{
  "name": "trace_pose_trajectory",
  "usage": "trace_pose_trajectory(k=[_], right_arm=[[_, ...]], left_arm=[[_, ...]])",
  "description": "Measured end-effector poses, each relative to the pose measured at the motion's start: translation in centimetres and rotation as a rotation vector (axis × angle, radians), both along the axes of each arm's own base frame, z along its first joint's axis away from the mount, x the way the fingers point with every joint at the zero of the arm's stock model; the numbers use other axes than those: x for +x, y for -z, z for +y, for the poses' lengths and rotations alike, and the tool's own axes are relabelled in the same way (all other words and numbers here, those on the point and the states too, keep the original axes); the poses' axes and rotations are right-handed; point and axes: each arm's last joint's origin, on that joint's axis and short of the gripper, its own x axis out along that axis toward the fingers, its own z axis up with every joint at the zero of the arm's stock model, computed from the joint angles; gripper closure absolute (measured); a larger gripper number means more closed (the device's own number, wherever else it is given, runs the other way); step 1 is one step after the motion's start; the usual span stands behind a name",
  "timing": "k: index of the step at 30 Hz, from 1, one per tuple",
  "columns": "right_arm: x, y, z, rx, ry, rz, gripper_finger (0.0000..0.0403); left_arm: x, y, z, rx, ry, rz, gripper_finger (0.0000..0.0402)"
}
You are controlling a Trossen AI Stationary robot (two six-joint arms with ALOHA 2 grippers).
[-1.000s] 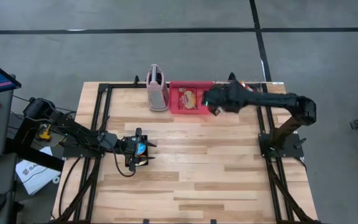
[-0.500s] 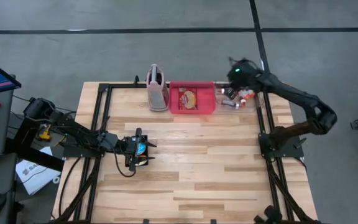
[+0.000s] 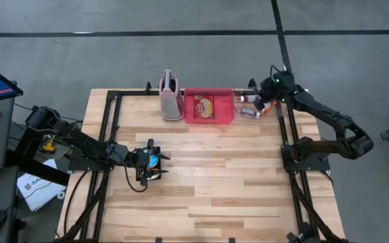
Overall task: Pick & Place Food Item
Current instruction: Put the orange food coloring bottle into the transparent bin, then return to Home Position
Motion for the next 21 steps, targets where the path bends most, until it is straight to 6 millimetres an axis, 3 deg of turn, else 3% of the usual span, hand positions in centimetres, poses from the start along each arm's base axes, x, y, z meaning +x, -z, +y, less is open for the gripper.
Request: trace_pose_trajectory(k=[4,10,21], right_arm=[[-0.5,0.8,-0.2,0.052,-0.083,-0.060,0.0374],[-1.1,0.7,-0.5,0.077,-0.275,-0.286,0.0355],[-1.9,0.7,-0.9,0.066,-0.276,-0.292,0.0292]], left_arm=[[0.0,0.0,0.0,0.011,0.000,0.000,0.0175],[-0.1,0.4,0.7,0.027,-0.028,0.001,0.0175],[-2.2,2.7,2.6,-0.045,-0.103,-0.066,0.0175]])
